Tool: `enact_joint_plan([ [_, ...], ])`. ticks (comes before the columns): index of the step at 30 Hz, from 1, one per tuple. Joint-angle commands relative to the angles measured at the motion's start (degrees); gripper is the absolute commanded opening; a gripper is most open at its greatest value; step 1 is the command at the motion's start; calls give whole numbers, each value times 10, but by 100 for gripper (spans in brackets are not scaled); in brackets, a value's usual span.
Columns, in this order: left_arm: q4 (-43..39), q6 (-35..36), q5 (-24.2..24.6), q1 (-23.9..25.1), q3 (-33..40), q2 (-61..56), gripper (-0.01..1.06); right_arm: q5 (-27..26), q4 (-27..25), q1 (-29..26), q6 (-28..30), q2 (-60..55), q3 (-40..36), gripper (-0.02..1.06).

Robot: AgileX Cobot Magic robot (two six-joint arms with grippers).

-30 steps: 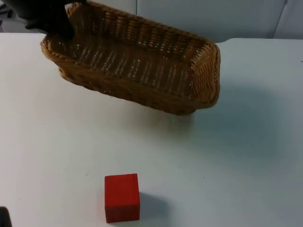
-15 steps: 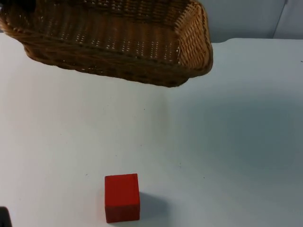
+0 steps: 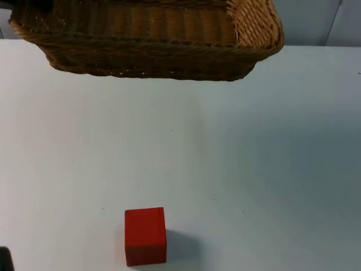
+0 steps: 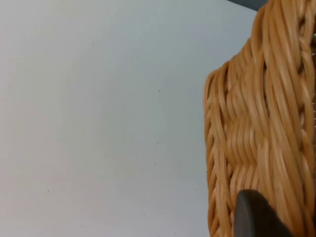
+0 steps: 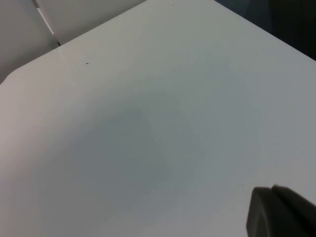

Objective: Pick up the basket with the left hand and place the cube into the basket with the right hand.

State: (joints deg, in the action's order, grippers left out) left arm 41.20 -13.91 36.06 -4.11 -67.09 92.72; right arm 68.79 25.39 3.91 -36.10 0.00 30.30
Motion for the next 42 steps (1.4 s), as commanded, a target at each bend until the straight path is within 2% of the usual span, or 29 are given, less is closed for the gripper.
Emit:
enact_joint_plan([
  [1,15,4,-14,-1,5,-1,0,-5,1,-5,3,0,-4,0],
  [8,-32,4,-7,-1,19,23,0,-5,1,-5,3,0,-4,0],
  [42,-43,4,0,-1,19,33,0,-5,1,-5,3,0,-4,0],
])
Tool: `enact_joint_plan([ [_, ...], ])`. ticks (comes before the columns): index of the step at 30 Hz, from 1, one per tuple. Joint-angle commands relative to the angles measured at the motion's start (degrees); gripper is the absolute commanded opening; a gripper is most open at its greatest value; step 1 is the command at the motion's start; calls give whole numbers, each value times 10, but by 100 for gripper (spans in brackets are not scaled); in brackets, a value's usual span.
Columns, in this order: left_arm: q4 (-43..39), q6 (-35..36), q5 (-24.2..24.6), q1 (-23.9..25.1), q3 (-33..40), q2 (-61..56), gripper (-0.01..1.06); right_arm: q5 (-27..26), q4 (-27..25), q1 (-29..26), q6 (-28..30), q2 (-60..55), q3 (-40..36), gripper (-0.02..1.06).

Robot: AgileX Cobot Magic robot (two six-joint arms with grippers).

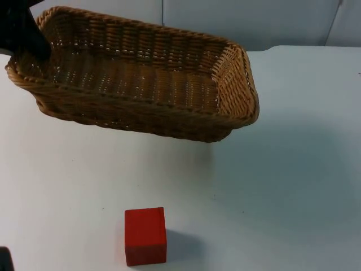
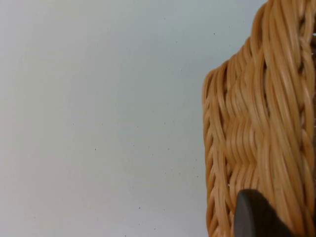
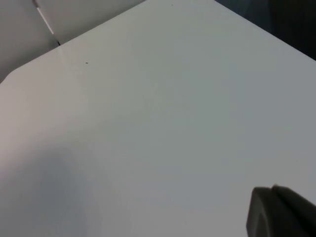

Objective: Pick up the basket with the left hand and place the cube into the basket with the right hand.

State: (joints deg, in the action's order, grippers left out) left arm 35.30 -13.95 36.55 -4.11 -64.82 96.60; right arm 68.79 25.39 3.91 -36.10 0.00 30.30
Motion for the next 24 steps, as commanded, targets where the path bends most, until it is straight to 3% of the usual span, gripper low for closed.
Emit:
enact_joint_plan([
  [1,16,5,-6,-1,-4,-5,0,-5,1,-5,3,0,-4,0],
  [11,16,5,-11,-1,-4,-5,0,-36,27,-1,25,0,0,0],
  [14,16,5,-15,-1,-4,-5,0,-116,38,-1,77,0,-1,0],
  [16,16,5,-15,-1,-4,-5,0,-202,11,-1,148,0,-9,0],
  [17,16,5,-15,-1,-4,-5,0,-202,11,-1,148,0,-9,0],
  [21,16,5,-17,-1,-4,-5,0,-354,-46,-1,288,-3,-27,0],
  [22,16,5,-17,-1,-4,-5,0,-354,-46,-1,288,-3,-27,0],
  [24,16,5,-19,-1,-4,-5,0,-391,-97,-1,337,-53,-27,0],
])
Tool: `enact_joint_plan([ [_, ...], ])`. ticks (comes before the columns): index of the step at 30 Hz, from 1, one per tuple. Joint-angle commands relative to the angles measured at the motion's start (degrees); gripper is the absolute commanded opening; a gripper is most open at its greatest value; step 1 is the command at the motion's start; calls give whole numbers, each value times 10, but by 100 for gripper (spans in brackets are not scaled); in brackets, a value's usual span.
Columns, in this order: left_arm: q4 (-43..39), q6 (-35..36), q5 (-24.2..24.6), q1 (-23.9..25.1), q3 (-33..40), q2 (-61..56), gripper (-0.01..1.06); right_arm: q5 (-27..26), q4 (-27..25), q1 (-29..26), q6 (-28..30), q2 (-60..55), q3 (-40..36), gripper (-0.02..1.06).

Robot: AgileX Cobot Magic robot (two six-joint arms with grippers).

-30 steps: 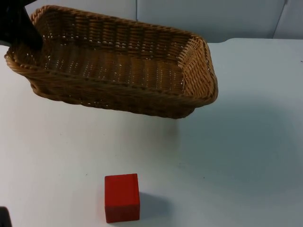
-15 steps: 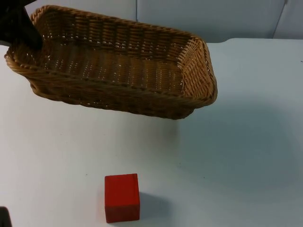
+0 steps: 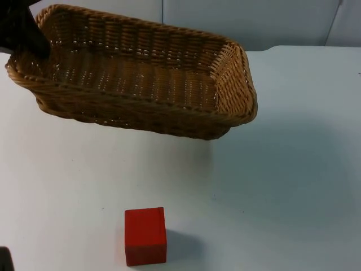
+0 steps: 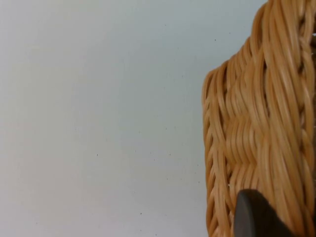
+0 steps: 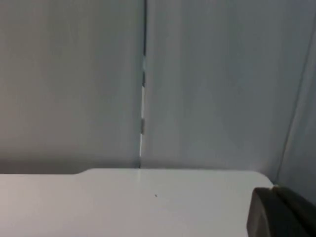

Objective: Pick up the basket with the left hand and place the cube into the basket with the right hand.

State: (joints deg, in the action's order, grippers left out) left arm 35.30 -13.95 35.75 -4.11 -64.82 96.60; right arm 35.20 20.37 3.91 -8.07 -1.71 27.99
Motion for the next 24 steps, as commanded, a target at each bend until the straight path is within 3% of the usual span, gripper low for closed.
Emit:
enact_joint_plan([
  [1,16,5,-12,-1,-4,-5,0,-64,-65,-1,57,-57,-4,0],
  [8,0,-18,-8,-1,-12,-39,0,-106,-125,-1,57,-184,-4,0],
  [10,1,-40,-44,-1,-12,-70,0,-106,-147,-1,57,-252,7,0],
  [17,1,-40,-90,-1,-12,-92,0,-117,-142,-1,56,-333,24,0],
  [24,1,-40,-90,-1,-12,-92,0,-123,-128,-1,56,-336,24,0],
])
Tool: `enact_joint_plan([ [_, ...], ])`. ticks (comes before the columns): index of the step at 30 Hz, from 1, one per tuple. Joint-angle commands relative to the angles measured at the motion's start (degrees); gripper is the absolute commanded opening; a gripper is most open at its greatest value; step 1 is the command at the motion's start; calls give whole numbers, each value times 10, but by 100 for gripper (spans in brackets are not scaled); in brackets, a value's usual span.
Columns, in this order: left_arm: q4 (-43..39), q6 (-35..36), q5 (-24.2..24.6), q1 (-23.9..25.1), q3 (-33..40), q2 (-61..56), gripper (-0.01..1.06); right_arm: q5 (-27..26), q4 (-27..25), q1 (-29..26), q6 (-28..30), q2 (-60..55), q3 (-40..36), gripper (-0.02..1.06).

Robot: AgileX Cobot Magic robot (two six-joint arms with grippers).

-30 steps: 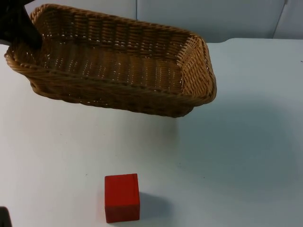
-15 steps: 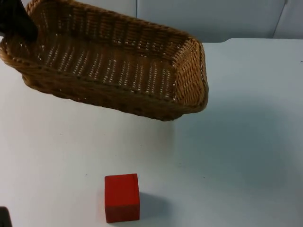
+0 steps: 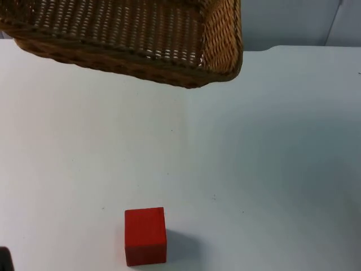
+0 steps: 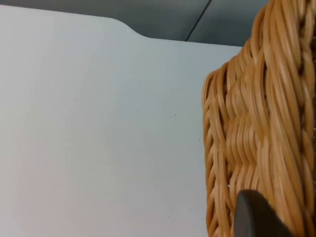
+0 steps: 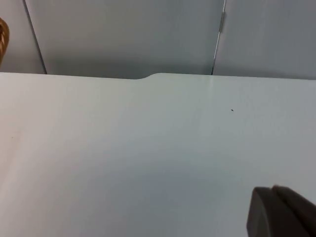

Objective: Pick up the basket with the left hand and place the cube into the basket with the right hand.

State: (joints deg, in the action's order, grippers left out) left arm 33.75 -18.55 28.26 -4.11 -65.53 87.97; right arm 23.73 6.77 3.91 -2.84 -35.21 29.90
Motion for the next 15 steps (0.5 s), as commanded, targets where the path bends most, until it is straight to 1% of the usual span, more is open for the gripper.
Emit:
enact_joint_plan([
  [1,17,6,-15,-1,-5,-6,0,-6,8,-1,3,-1,5,0],
  [15,17,6,-15,-1,-5,-6,0,-6,8,-1,3,-1,5,0],
])
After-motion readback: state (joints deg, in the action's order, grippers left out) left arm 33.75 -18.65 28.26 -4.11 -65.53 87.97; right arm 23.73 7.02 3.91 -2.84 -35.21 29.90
